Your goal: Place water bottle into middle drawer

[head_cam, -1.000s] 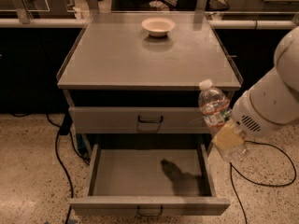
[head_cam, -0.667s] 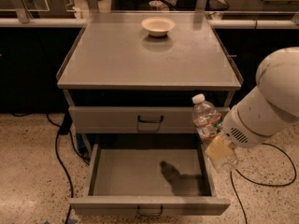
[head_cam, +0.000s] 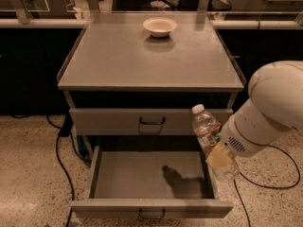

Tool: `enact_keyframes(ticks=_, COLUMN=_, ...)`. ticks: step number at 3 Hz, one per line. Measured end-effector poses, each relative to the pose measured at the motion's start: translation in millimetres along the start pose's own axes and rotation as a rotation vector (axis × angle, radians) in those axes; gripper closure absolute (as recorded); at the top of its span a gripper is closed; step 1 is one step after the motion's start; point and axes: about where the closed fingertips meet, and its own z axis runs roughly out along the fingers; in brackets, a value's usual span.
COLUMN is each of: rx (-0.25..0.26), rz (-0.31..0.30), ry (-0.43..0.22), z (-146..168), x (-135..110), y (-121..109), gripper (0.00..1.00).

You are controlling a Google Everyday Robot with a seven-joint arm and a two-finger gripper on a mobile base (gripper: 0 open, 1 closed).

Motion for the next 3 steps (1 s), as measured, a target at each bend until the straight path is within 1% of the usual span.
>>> enact_keyframes(ticks=1, rx=-0.026, rz=0.013, ry=0.049, z=47, x=12, y=9, gripper=1.0)
enact_keyframes(ticks=2, rx=-0.052, rz=0.023, ry=0.086, z=117, x=22, y=21, gripper=1.0)
enact_keyframes(ticks=3, rx=-0.065, rz=0.055, ry=0.029, z=192, x=15, y=30, gripper=1.0)
